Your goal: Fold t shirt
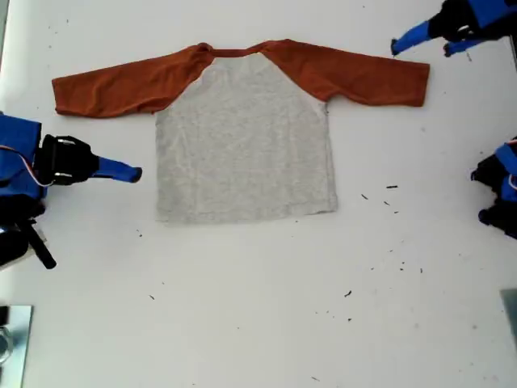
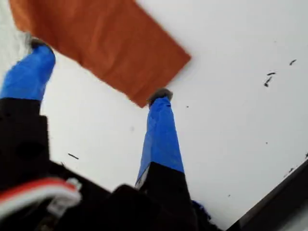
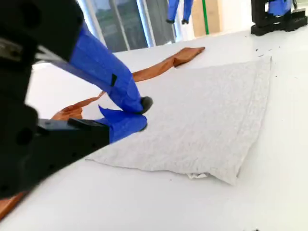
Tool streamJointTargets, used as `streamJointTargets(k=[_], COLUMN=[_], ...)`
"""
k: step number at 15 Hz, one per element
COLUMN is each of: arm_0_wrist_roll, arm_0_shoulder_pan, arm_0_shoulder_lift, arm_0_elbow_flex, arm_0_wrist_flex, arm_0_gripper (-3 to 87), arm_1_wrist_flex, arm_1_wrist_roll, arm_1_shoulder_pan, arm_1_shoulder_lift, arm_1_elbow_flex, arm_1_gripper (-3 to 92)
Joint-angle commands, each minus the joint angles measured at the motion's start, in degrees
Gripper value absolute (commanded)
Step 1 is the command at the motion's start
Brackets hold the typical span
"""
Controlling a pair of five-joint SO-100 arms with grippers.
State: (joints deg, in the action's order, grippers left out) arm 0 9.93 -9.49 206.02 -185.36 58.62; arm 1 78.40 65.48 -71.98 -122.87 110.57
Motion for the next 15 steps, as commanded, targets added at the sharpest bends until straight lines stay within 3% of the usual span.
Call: streamJointTargets(k=[1, 5, 6, 8, 13, 15], arm_0_wrist_roll=[0.26, 0.26, 0.26, 0.26, -0.09, -0.09], arm_0_shoulder_pan=[0.44, -0.09, -0.18, -0.35, -0.44, -0.62], arm_0_shoulder_lift=[0.44, 0.44, 0.44, 0.44, 0.44, 0.44], arm_0_elbow_flex=[-0.44, -0.44, -0.44, -0.53, -0.53, -0.53], arm_0_wrist_flex=[0.18, 0.18, 0.18, 0.18, 0.18, 0.18], arm_0_gripper=[-0.3, -0.3, -0.3, -0.3, -0.3, -0.3], arm_1_wrist_flex=[-8.09, -23.47, -26.10, -28.39, -13.54, -9.67], arm_1_wrist_roll=[4.13, 6.50, 6.59, 6.42, 7.29, 4.48], arm_1_shoulder_pan=[-2.64, -5.01, -4.83, -4.39, -2.11, 4.31], arm_1_shoulder_lift=[1.23, 7.82, 9.84, 12.30, 4.75, 2.72], arm_1_elbow_flex=[3.52, 16.52, 17.75, 18.37, 5.10, 0.00], arm_1_gripper=[39.7, 37.6, 32.6, 4.9, 3.6, 3.5])
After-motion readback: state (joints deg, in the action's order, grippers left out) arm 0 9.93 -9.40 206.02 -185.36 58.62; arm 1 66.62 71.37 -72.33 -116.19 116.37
